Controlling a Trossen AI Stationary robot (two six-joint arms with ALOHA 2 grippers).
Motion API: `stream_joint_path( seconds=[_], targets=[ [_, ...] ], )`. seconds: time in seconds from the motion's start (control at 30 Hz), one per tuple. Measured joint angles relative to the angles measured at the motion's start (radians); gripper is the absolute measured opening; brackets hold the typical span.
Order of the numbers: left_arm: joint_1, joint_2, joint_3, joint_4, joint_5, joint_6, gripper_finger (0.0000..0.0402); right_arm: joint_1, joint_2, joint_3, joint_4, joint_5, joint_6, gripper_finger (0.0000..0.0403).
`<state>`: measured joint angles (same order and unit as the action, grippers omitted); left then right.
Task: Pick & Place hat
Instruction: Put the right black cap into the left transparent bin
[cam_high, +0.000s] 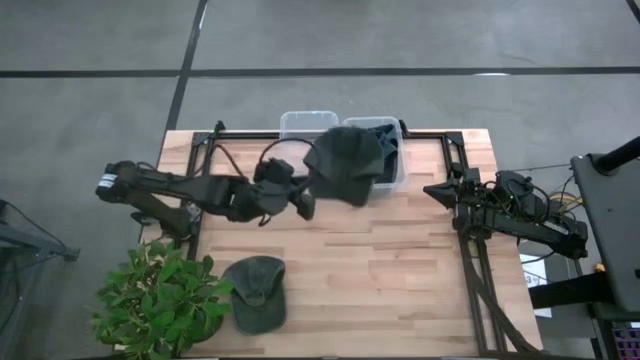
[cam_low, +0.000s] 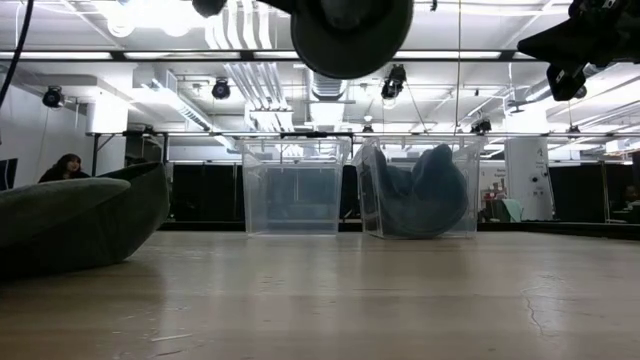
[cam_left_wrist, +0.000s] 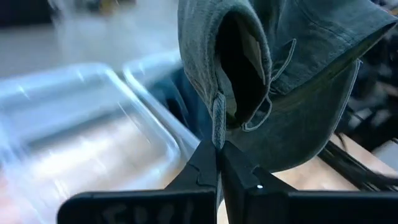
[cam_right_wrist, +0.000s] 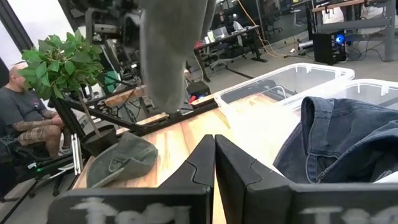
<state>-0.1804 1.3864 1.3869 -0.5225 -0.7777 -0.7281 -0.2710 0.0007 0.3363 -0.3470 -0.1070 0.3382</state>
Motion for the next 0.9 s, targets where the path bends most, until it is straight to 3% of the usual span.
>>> stream_joint_path(
  seconds=[0.13,0.27,0.6,0.77,0.9],
  targets=[
    [0.000,-0.015,0.000,0.065,-0.133,0.144,0.0000,0.000,0.000,0.000,0.000,0.000,0.000,0.0008],
    [0.002,-0.015,-0.001,0.116,-0.183,0.262,0.0000,0.000,0.000,0.000,0.000,0.001,0.000,0.0008],
    [0.028,-0.015,-0.001,0.130,-0.184,0.227,0.0000,0.000,0.000,0.000,0.000,0.002,0.002,0.0009],
    [0.067,-0.038,-0.002,0.154,-0.018,0.186,0.0000,0.000,0.000,0.000,0.000,0.003,0.002,0.0009],
    [0.104,-0.050,-0.002,0.235,0.211,0.213,0.0000,0.000,0.000,0.000,0.000,0.003,0.003,0.0008]
  ],
)
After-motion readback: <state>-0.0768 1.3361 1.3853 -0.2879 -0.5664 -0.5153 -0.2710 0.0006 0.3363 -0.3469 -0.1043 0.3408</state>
